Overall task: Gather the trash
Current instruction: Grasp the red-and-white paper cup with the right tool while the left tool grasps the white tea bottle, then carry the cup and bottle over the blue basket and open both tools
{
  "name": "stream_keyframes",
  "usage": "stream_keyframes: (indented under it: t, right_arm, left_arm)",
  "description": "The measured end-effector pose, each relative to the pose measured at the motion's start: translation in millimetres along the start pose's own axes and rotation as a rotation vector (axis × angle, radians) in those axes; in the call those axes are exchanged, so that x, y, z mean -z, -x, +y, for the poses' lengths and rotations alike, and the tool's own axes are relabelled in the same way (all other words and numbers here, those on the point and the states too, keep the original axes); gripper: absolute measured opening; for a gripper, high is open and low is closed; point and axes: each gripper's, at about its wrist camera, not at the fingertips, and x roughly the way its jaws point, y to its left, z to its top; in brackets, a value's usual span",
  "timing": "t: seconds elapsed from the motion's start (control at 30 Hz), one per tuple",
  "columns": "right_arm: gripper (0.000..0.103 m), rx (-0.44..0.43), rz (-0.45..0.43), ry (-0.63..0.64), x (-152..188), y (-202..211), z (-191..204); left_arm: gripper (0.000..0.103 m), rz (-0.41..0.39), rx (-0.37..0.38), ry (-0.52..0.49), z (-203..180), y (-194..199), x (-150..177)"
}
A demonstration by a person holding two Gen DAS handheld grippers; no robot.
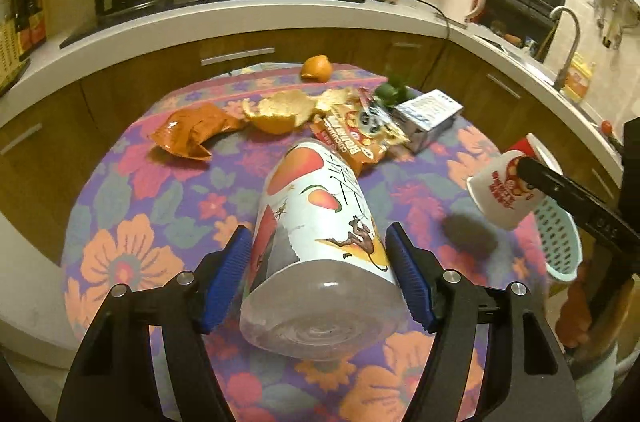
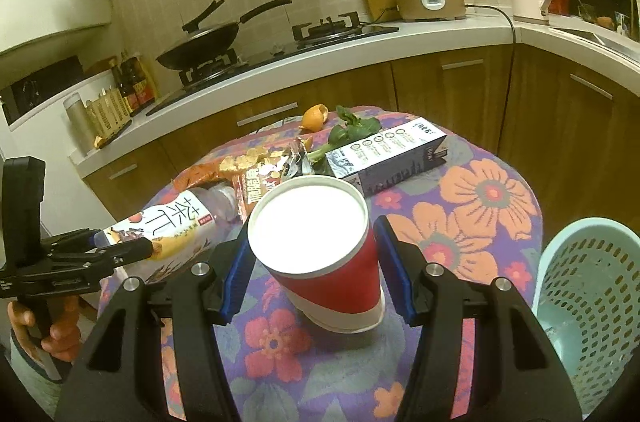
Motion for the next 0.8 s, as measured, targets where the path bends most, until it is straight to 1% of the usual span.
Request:
stream_keyframes:
  t: [0.1,0.23,0.3,0.37,0.47,0.53,0.63,0.67,0.7,0.8]
  right_arm:
    - [0.054,-0.01,0.002,-0.009,2.8,4.1,-2.1]
    - [0.054,-0.016,0.0,-0.01,5.5,7.6,-2.2]
    - [0.054,-0.022,0.003,-0.017,6.1,7.0,-2.5]
    - [0.054,-0.022,0.006,-0.015,6.6,6.7,-2.1]
    - [0.054,-0.024,0.009,-0.012,8.4,7.1,-1.2]
    - [0.054,-0.03,0.011,-0.019,9.2,6.7,-2.3]
    - [0.054,-0.033,0.017,-0.027,10.2,5.4,-3.7]
    - [0.054,-0.033,0.017,-0.026,10.7,5.4,-4.1]
    - [0.054,-0.032,0.017,-0.025,10.9,5.7,-4.4]
    - [0.054,-0.032,0.015,-0.026,11.5,6.8,-6.2]
  left_arm:
    - [0.067,0.012,0.021,-0.027,-4.6,3.3,5.2]
    - [0.067,0.073,-0.008,-0.093,-9.7,-6.7,23.0]
    - [0.067,0.088,-0.043,-0.124,-13.2,-11.0,27.9]
    - [0.068,0.087,-0.104,-0.17,-19.4,-13.2,29.0]
    - [0.076,0.084,-0.171,-0.231,-26.3,-13.8,28.2]
    - [0.078,0.09,-0.192,-0.259,-29.5,-15.7,27.7]
    - [0.075,0.107,-0.208,-0.27,-29.4,-22.4,24.5]
    - [0.07,0.111,-0.209,-0.264,-27.8,-23.7,23.2]
    - [0.064,0.118,-0.205,-0.243,-23.0,-26.8,19.8]
    - [0.062,0.119,-0.179,-0.201,-15.5,-29.3,15.8]
